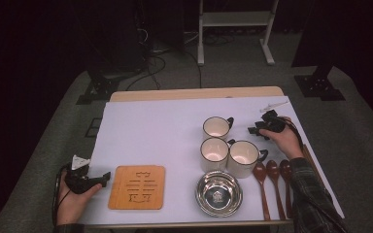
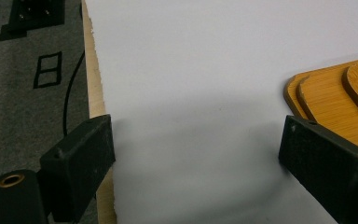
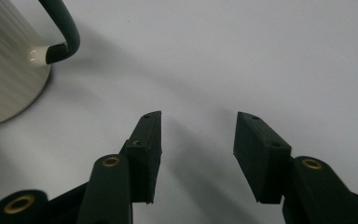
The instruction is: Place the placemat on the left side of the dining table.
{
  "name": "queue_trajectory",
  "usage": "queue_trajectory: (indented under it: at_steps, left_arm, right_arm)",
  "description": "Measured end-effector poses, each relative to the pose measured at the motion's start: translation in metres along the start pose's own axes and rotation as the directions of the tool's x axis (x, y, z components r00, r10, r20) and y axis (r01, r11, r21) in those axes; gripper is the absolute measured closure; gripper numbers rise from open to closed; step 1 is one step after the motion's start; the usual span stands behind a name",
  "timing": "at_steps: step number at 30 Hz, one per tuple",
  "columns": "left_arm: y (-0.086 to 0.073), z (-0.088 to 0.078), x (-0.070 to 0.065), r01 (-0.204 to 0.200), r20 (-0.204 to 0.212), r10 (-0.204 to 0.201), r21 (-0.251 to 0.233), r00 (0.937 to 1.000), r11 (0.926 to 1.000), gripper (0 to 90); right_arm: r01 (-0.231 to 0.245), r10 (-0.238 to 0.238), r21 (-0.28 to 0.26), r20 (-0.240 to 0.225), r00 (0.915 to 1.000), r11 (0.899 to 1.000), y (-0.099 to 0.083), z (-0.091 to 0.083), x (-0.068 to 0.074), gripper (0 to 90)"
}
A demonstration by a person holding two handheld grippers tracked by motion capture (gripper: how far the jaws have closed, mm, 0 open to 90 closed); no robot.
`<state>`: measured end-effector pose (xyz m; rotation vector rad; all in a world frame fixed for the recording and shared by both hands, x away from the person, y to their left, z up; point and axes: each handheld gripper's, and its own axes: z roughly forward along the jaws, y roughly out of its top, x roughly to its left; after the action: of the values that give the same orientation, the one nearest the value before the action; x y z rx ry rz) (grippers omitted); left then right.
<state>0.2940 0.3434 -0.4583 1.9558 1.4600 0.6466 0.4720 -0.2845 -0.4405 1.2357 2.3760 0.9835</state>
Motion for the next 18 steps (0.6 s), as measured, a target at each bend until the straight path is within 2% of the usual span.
queue_trajectory:
  at_steps: [10,14,18]
  left_arm:
    - [0.000,0.000,0.000,0.000,0.000,0.000,-0.002,1.0000,1.0000,9.5]
    - [0.000,0.000,0.000,0.000,0.000,0.000,0.000,1.0000,1.0000,9.5]
    - [0.000,0.000,0.000,0.000,0.000,0.000,0.001,1.0000,1.0000,9.5]
  right_arm:
    - [0.004,-0.004,0.000,-0.009,0.9999,1.000,0.006,-0.010,0.007,58.0]
    - [-0.004,0.004,0.022,-0.008,1.0000,1.000,0.008,-0.012,0.010,62.6]
    - [0.007,-0.007,0.026,-0.017,0.9998,1.000,0.009,-0.013,0.012,65.1]
